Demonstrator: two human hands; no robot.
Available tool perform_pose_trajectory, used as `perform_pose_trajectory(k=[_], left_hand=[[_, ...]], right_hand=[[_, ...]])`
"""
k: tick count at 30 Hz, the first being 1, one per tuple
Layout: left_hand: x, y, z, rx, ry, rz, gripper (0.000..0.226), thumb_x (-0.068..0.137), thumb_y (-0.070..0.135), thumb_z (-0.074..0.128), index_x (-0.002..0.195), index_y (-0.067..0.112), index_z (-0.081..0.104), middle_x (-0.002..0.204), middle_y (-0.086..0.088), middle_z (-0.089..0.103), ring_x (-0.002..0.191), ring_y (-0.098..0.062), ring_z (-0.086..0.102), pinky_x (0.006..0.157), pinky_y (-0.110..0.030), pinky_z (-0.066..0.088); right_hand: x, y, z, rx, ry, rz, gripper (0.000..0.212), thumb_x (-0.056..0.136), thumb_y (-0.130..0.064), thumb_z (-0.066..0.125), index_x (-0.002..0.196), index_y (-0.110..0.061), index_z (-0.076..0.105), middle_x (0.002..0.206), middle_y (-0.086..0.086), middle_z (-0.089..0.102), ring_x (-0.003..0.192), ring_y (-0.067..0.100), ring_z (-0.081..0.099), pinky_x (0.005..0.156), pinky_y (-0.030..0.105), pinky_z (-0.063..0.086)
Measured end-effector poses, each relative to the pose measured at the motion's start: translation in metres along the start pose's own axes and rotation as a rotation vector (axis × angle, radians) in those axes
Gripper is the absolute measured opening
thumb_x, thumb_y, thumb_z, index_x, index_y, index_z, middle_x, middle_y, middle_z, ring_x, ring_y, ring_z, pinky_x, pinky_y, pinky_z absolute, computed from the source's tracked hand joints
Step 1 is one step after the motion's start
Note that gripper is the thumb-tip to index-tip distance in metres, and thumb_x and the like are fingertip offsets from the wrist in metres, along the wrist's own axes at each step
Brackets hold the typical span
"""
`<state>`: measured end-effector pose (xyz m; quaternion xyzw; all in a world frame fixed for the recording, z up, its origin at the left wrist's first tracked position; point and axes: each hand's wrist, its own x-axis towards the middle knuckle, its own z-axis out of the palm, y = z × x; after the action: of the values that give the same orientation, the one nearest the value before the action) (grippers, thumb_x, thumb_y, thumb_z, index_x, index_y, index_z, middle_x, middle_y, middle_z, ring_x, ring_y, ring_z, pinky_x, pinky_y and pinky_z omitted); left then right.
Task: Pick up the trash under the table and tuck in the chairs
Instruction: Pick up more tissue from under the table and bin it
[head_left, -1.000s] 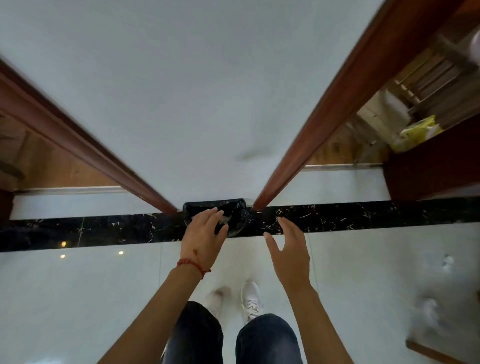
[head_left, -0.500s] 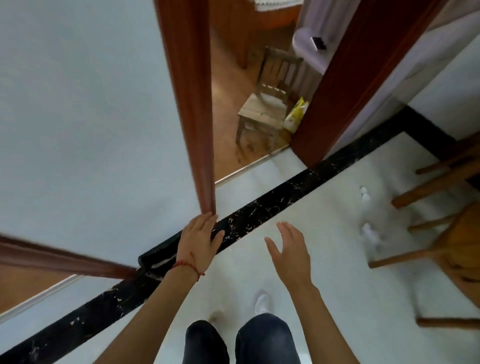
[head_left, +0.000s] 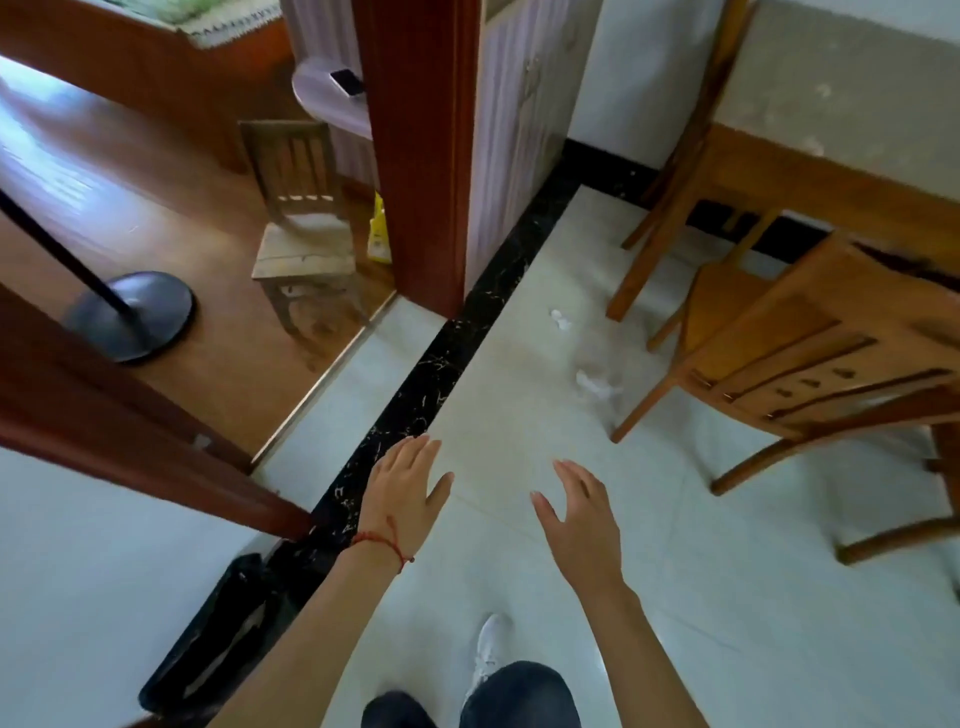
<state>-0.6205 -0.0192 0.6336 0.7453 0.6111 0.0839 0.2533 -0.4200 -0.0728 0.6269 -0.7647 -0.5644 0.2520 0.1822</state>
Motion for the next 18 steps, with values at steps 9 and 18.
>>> perform_pose_trajectory(k=[9,18], left_hand=[[0.079,0.069,0.03,0.061,-0.051,0.099,0.055,0.091,0.046,0.034,0.134,0.012,0.04,0.142,-0.007,0.042,0.136,-0.025,0.031,0.112,-0.038,0.024],[0.188,0.092,0.021,0.08,-0.095,0.178,0.067,0.085,0.053,0.024,0.133,0.011,0.041,0.141,-0.009,0.044,0.134,-0.025,0.033,0.111,-0.038,0.026]], right_hand=[[0.062,0.056,-0.049,0.05,0.045,0.134,0.051,0.092,-0.036,0.047,0.139,-0.018,0.035,0.146,-0.002,0.035,0.136,0.01,0.029,0.105,0.03,0.033],[0.152,0.056,-0.066,0.056,0.081,0.183,0.051,0.092,-0.037,0.047,0.138,-0.018,0.036,0.146,-0.001,0.036,0.135,0.012,0.03,0.106,0.032,0.035]])
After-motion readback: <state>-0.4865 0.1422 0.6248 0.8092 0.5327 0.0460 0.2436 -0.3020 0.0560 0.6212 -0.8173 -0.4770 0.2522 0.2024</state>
